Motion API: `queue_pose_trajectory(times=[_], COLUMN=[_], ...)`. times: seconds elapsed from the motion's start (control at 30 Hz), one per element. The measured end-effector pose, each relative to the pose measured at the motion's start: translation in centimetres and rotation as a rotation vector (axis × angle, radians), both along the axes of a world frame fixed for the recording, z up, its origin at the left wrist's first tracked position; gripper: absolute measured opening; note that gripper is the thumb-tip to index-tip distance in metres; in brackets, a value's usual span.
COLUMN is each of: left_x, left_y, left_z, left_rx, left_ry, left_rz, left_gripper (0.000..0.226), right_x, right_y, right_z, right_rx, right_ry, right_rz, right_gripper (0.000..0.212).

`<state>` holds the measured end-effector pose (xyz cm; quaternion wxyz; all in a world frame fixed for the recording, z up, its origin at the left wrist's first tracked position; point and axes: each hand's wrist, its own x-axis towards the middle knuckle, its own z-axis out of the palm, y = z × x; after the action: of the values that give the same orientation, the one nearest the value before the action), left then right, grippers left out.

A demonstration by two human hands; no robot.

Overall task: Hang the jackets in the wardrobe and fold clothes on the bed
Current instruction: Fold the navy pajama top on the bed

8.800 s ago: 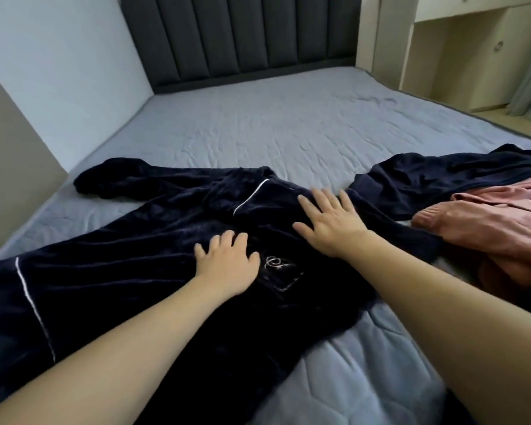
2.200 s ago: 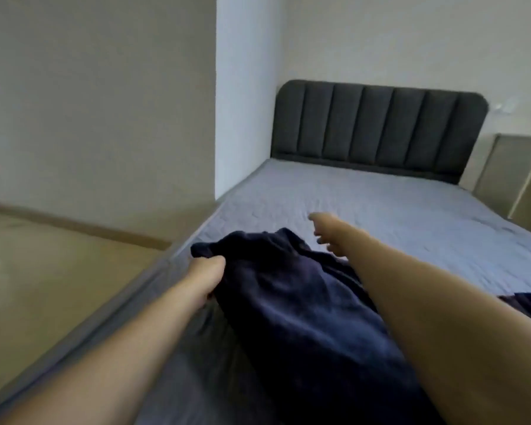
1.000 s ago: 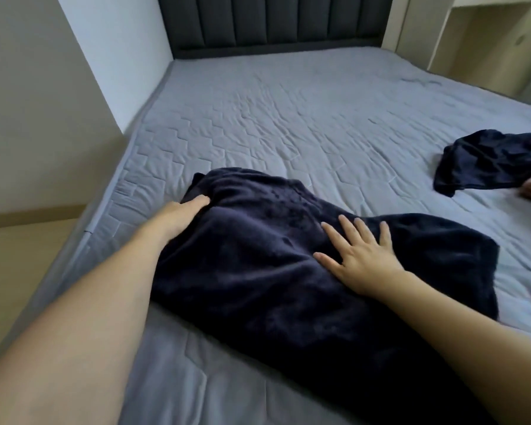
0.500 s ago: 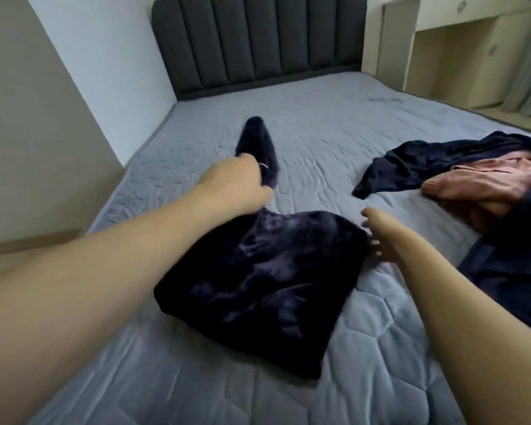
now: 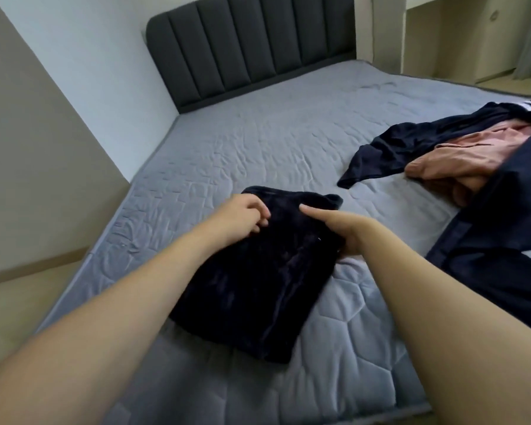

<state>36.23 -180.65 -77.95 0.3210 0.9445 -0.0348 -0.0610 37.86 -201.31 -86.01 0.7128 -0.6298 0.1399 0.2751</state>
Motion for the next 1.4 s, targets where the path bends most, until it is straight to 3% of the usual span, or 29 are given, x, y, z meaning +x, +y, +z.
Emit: queue_pose_trajectory(times=[0.03,0.07,0.1,0.17,0.23,0.33,0.43,0.5,0.63,0.67,0.73,0.8,0.9,0.97,1.1,1.17,1.3,1.4], left_x=[1.6,1.9,1.5,-0.6,-1.2,1.1,-0.9,-4.5,-10.8,-11.4,-12.1,-12.2,-11.8,-10.6,-7.8,-5.8,-0.4,3.0], left_y=[2.2,4.1,5.6,6.7,6.9,8.4,7.5,3.8,-0.3,-0.5,-0.7,-1.6,-3.5,-4.0,-1.9,0.7,8.2,15.6], left_z=[-1.0,-2.6,-5.4,-11.9,-15.6,-13.0,-10.3,-9.4,-9.7,-9.6,-9.2,-8.8,-8.8,-8.5,-7.3,-5.8,1.0,10.3], left_rx=[0.144,0.323,0.430,0.452,0.440,0.178,0.297,0.374,0.654,0.686,0.668,0.672,0.830,0.942,1.171,1.171,1.121,1.053], left_ry=[-0.193,-0.270,-0.228,-0.036,-0.002,0.081,-0.037,-0.210,-0.461,-0.416,-0.131,0.161,0.300,0.277,0.030,-0.021,-0.174,-0.196], left_rz=[0.108,0.205,0.262,0.314,0.312,0.296,0.188,-0.061,-0.298,-0.309,-0.253,-0.148,-0.026,0.012,-0.112,-0.079,0.083,0.172], left_gripper=[0.021,0.030,0.048,0.072,0.082,0.082,0.090,0.091,0.064,0.059,0.067,0.094,0.123,0.114,0.051,0.033,0.027,0.033], right_x=[0.3,0.7,0.9,1.3,1.6,2.1,2.4,2.6,2.0,1.6,0.8,0.0,-0.3,0.0,1.8,3.1,6.5,8.8], right_y=[1.1,2.1,2.8,3.4,3.3,2.9,2.6,2.5,2.3,2.2,2.2,2.4,2.4,2.7,5.3,7.5,12.0,17.1], right_z=[-0.5,-1.3,-2.1,-3.4,-4.0,-3.5,-3.3,-3.2,-2.6,-2.3,-1.6,-0.6,0.7,1.9,4.2,5.1,9.2,16.7], right_rx=[0.067,0.111,0.129,0.124,0.173,0.206,0.208,0.221,0.133,0.113,0.070,0.028,0.052,0.111,0.275,0.322,0.168,0.084], right_ry=[0.012,0.028,0.041,0.056,0.090,0.100,0.065,0.061,0.092,0.104,0.117,0.112,0.069,0.020,-0.049,-0.041,-0.007,-0.135], right_rz=[-0.109,-0.244,-0.382,-0.557,-0.493,-0.320,-0.305,-0.322,-0.297,-0.284,-0.258,-0.235,-0.228,-0.248,-0.351,-0.396,-0.644,-0.567], right_gripper=[0.077,0.088,0.100,0.112,0.094,0.032,0.027,0.027,0.038,0.043,0.050,0.050,0.034,0.027,0.015,0.015,0.058,0.064])
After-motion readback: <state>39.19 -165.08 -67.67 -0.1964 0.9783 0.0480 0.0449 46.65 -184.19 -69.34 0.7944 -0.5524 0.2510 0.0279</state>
